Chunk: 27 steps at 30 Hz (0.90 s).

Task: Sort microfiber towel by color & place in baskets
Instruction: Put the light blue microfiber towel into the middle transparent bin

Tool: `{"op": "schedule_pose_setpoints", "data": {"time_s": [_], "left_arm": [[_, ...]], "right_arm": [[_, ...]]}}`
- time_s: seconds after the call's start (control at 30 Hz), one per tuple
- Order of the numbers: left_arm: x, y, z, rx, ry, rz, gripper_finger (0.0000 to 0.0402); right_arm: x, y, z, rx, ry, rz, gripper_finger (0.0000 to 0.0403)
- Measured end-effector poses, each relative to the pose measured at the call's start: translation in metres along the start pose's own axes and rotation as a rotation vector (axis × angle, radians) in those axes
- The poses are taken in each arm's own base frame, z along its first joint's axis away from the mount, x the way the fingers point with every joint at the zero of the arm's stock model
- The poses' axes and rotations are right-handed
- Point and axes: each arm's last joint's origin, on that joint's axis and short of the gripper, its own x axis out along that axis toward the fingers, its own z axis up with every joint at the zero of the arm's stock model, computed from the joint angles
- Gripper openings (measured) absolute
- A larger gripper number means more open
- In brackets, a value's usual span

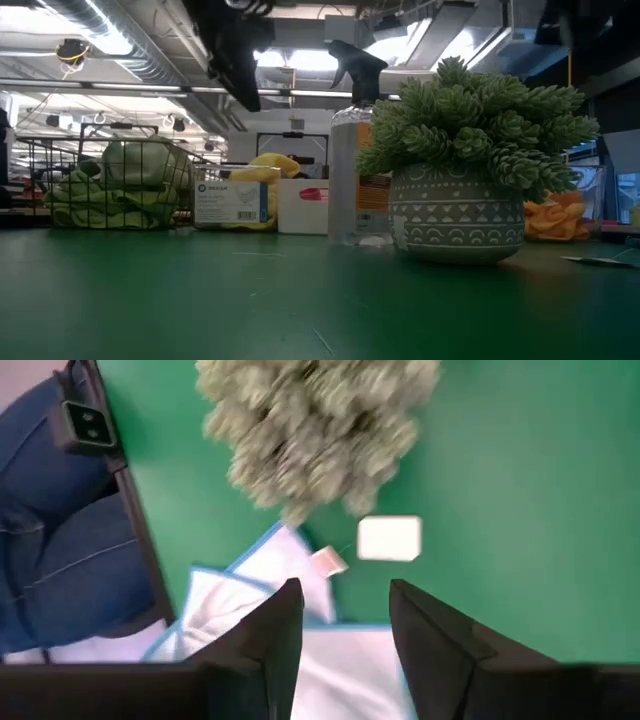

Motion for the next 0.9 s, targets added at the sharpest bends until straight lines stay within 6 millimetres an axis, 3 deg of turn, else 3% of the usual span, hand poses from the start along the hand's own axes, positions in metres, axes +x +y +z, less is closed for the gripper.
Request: {"op": "schedule_pose_setpoints", "data": {"time_s": [0.3, 0.6, 0.9], "left_arm": [[-0.012, -0.027, -0.001, 0.061, -0.047, -0.064, 0.0112], [-0.022, -0.051, 0.008, 0.122, -0.202, -0.120, 0.0112], [-0.031, -0.066, 0.013, 0.132, -0.295, -0.165, 0.0112]], "right_arm": [[0.004, 0.035, -0.036, 0.002, 0.010, -0.007, 0.0150], [0.005, 0.056, -0.067, 0.060, -0.073, -0.051, 0.0150], [0.030, 0.075, -0.085, 0.082, -0.059, -0.128, 0.0150]]}}
